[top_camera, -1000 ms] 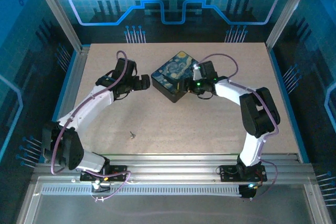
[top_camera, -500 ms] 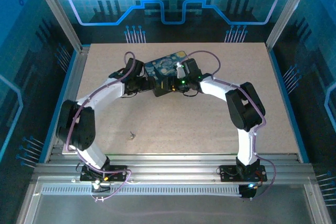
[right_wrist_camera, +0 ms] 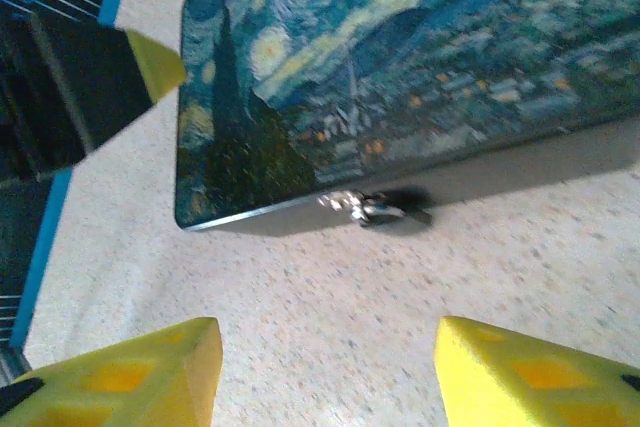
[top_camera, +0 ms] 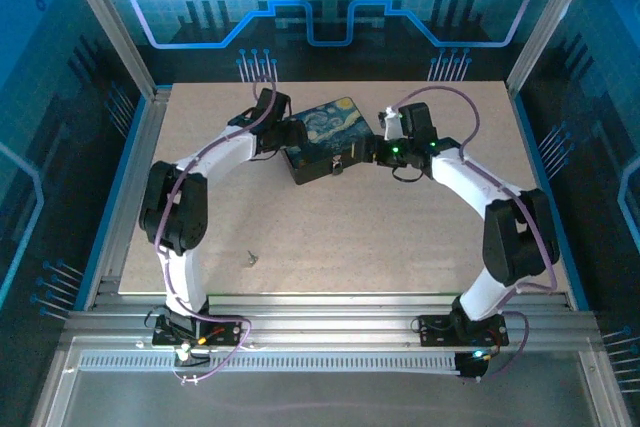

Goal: Unlock the padlock with the key

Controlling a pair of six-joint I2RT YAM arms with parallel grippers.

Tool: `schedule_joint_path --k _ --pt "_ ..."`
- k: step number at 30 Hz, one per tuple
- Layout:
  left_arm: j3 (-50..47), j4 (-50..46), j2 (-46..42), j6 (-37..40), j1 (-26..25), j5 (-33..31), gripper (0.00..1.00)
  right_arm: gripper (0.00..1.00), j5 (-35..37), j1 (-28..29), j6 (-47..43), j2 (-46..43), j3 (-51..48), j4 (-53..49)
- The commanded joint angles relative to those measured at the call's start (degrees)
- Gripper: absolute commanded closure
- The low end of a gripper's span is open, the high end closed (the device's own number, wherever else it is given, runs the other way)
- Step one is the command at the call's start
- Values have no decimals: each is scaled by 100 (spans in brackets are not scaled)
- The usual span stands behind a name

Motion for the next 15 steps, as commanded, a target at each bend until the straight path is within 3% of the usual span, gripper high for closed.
schedule_joint_path --k 1,15 --pt "368 -22 346 360 -43 -198 30 41 169 -70 -453 -271 -182 -628" --pt "1334 -185 996 606 -45 328 27 40 224 -86 -613 -310 -504 -745"
